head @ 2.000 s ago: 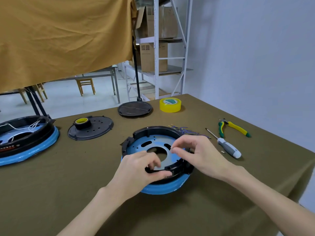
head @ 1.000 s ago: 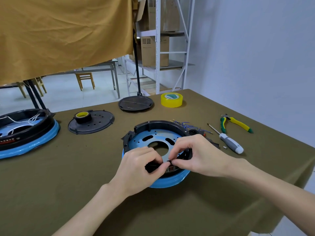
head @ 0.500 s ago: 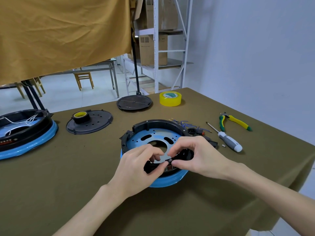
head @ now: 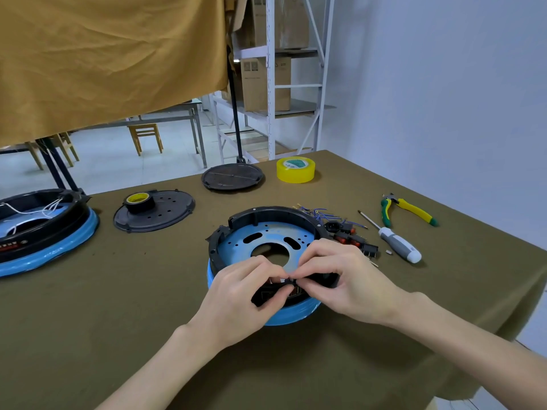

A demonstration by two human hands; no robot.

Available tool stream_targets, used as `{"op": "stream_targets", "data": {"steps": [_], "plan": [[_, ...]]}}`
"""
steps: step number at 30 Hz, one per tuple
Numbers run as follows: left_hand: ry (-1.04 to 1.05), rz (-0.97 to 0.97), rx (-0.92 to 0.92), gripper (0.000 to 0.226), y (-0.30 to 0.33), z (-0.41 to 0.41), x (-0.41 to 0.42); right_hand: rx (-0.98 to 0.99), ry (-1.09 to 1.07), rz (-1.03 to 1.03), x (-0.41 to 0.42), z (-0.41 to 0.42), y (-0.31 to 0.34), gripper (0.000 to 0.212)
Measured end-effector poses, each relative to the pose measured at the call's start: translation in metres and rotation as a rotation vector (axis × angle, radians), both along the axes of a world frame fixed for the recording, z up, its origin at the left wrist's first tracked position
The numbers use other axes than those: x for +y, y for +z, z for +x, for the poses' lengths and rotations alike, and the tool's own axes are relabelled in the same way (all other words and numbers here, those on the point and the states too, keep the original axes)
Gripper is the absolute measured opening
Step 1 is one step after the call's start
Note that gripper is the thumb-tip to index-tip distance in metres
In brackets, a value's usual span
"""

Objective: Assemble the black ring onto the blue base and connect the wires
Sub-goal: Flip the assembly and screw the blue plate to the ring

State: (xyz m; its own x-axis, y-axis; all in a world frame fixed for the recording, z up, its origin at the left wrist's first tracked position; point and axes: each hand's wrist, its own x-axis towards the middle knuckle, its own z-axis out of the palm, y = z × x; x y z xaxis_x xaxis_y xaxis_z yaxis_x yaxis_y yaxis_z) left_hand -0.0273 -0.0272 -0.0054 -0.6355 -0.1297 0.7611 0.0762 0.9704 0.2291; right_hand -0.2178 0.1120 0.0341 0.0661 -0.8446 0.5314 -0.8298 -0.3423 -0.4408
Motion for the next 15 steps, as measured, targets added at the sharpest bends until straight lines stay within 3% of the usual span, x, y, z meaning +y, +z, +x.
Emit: {"op": "stream_targets", "data": {"steps": [4, 8, 10, 15], "plan": [[0.003, -0.005, 0.006, 0.014, -0.001, 0.000, 0.000, 0.025, 0.002, -0.019, 0.002, -0.001, -0.006, 0.013], [0.013, -0.060, -0.001, 0.015, -0.001, -0.001, 0.001, -0.095, -0.067, -0.016, 0.006, -0.005, -0.015, 0.038], [0.021, -0.119, -0.018, 0.017, -0.002, -0.001, 0.001, -0.050, -0.109, -0.018, 0.009, -0.007, -0.021, 0.046], [0.016, -0.145, -0.064, 0.017, -0.001, -0.002, -0.002, 0.210, -0.176, 0.026, 0.006, -0.012, -0.022, 0.044]]}}
